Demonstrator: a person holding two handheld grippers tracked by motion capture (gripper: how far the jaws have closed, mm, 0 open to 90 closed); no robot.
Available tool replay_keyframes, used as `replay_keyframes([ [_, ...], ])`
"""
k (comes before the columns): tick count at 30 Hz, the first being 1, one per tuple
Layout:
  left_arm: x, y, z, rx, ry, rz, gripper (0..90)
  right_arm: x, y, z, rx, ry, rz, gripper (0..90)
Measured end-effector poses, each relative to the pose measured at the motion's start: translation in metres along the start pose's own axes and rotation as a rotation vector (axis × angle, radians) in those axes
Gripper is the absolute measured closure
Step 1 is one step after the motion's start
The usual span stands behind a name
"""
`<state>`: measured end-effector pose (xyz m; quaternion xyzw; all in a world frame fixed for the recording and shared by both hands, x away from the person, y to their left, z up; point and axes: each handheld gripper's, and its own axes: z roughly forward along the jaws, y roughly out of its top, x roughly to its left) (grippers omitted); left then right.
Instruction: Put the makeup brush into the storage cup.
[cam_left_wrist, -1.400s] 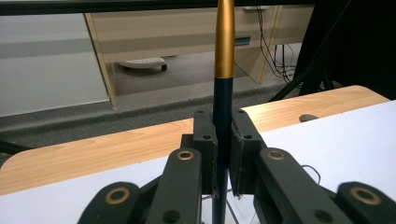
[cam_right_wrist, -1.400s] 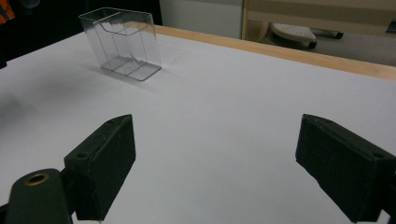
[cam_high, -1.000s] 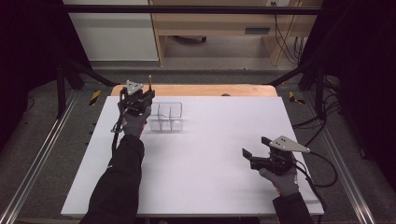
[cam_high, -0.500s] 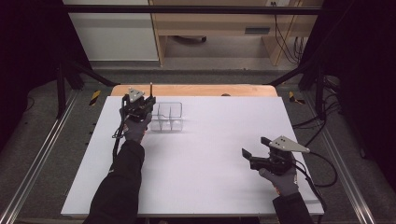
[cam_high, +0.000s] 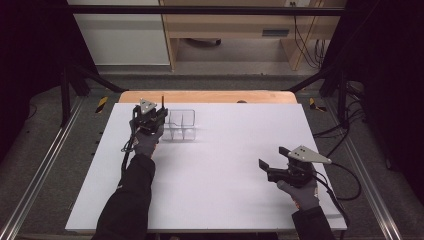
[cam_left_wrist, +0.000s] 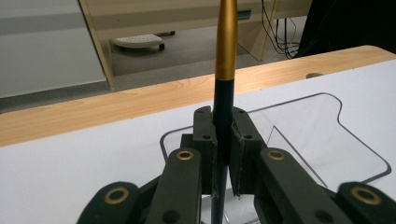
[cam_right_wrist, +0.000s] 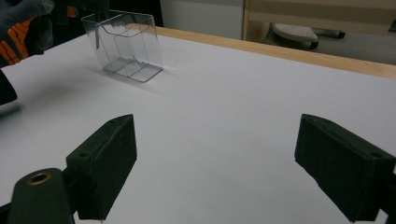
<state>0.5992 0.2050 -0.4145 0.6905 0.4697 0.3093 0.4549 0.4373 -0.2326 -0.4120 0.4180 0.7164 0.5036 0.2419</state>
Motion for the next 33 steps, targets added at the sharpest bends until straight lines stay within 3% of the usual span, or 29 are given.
replay_keyframes([
  [4, 0.000, 0.000, -0.005, -0.011, -0.016, -0.001, 81.0, 0.000, 0.001, -0.001, -0.003, -0.001, 0.001, 13.3],
  [13, -0.003, 0.003, -0.028, -0.026, -0.042, -0.021, 66.0, 0.002, 0.002, -0.001, -0.006, -0.003, 0.000, 13.3],
  [23, -0.014, 0.005, -0.071, -0.047, -0.099, -0.020, 55.1, 0.003, 0.006, -0.003, -0.020, -0.004, 0.000, 12.9],
  [33, -0.030, -0.011, -0.113, -0.056, -0.155, 0.010, 45.8, 0.003, 0.006, -0.004, -0.021, -0.009, -0.001, 12.7],
])
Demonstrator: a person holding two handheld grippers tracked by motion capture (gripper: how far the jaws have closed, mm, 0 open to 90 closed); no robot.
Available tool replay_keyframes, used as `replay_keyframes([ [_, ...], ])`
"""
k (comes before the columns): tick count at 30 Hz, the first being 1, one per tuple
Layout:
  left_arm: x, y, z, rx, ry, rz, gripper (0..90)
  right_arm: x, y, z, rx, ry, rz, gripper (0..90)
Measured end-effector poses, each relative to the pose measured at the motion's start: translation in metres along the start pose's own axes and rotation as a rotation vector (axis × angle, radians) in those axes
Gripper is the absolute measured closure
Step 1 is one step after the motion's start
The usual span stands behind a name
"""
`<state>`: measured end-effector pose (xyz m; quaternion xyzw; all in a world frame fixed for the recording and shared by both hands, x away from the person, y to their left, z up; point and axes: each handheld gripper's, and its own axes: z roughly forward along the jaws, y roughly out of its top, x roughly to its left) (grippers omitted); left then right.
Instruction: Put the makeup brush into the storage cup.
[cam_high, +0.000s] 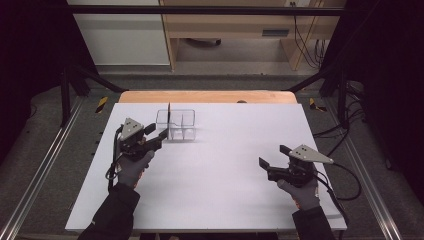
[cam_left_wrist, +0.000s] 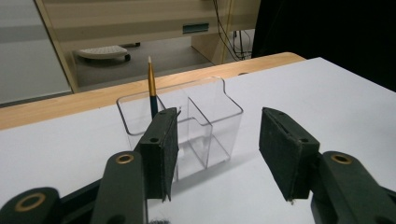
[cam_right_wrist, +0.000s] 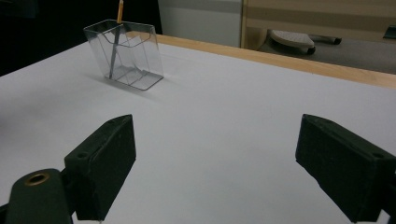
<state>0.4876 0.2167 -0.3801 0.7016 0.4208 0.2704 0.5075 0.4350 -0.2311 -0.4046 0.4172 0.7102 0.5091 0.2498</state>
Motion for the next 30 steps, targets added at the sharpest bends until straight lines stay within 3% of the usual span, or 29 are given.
replay_keyframes([
  [10, -0.006, -0.018, -0.023, 0.003, -0.015, 0.003, 40.4, 0.001, -0.001, 0.001, 0.007, 0.001, -0.007, 12.5],
  [16, -0.011, -0.030, -0.033, 0.007, -0.008, 0.016, 31.9, 0.001, -0.002, 0.002, 0.010, 0.004, -0.010, 12.3],
  [30, -0.003, -0.056, -0.048, 0.048, -0.027, -0.012, 13.6, 0.002, -0.005, -0.001, 0.013, 0.009, -0.022, 11.2],
])
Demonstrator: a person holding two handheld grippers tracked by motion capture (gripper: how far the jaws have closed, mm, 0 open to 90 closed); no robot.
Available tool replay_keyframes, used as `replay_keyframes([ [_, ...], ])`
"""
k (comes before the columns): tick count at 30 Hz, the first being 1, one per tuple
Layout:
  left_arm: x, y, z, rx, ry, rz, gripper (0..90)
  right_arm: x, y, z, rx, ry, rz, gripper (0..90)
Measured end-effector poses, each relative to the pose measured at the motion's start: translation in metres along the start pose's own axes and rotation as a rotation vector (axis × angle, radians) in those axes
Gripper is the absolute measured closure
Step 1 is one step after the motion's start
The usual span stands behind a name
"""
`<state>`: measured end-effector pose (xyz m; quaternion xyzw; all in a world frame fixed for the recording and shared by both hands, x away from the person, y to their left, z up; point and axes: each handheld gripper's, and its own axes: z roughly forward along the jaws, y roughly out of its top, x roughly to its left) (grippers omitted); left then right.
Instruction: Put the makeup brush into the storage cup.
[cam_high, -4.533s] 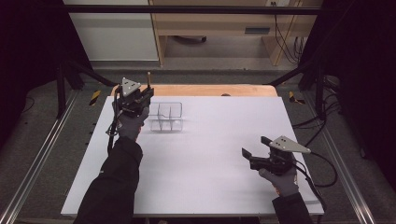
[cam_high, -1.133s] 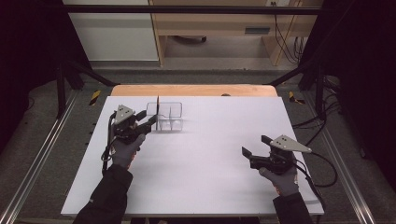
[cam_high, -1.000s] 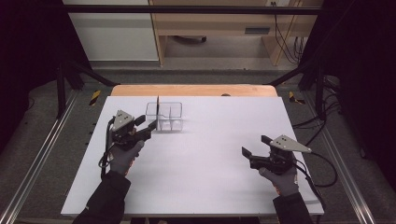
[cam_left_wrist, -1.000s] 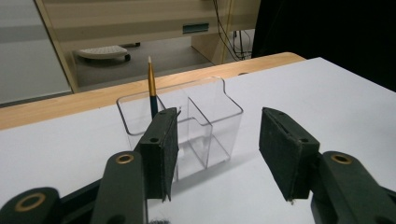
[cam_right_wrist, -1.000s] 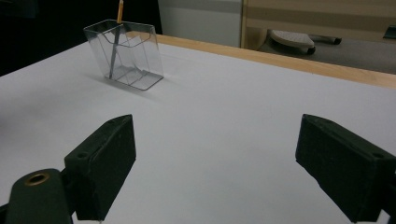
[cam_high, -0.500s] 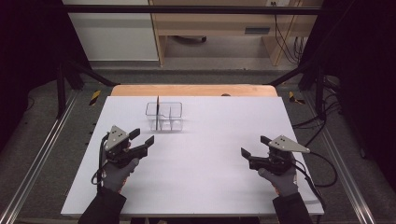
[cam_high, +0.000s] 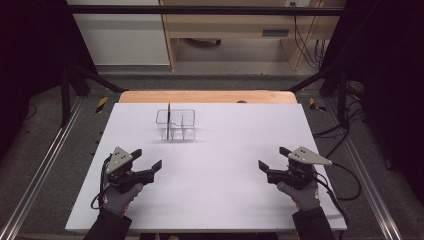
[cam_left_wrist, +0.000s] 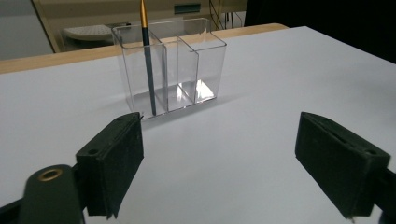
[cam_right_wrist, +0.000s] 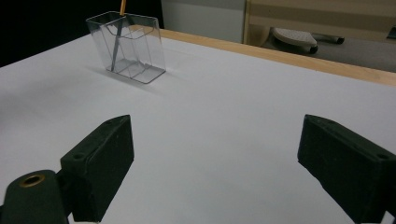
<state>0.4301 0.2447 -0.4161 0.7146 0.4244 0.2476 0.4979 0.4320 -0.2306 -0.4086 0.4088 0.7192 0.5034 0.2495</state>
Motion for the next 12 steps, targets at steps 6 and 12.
replay_keyframes([
  [6, 0.0047, -0.0055, -0.0076, -0.009, 0.005, -0.014, 10.0, 0.0011, -0.0010, -0.0019, 0.008, -0.011, -0.012, 11.0],
  [12, 0.0089, -0.0097, -0.0089, 0.017, 0.023, -0.012, 7.6, 0.0016, -0.0014, -0.0035, 0.007, -0.013, -0.013, 11.0],
])
